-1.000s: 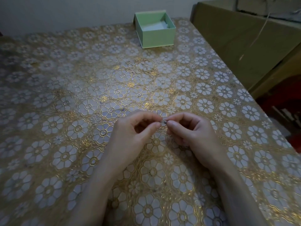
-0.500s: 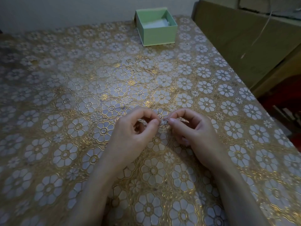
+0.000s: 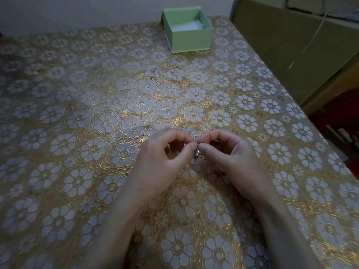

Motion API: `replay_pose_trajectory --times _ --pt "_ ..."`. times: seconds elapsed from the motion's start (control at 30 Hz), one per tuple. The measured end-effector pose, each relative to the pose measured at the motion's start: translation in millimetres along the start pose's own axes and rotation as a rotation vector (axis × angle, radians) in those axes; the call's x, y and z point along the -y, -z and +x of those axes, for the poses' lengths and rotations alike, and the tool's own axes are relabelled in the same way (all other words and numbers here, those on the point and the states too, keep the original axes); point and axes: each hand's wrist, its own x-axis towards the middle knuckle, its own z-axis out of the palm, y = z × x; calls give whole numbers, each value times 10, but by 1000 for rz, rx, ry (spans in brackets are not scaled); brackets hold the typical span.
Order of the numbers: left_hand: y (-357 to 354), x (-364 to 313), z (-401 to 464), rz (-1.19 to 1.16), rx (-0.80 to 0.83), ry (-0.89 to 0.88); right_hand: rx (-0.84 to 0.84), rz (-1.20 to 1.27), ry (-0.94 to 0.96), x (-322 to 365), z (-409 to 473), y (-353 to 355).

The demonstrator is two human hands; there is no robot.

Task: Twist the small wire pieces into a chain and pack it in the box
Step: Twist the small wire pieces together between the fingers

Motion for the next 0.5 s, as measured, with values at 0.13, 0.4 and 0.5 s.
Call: replay_pose_trajectory --times 0.13,0.4,0.5 --pt "0 25 -6 26 9 15 10 -15 7 -14 4 -3" --pt "-2 46 1 68 28 10 20 -34 15 -68 9 -3" --pt "8 46 4 62 28 0 21 -23 24 -67 8 3"
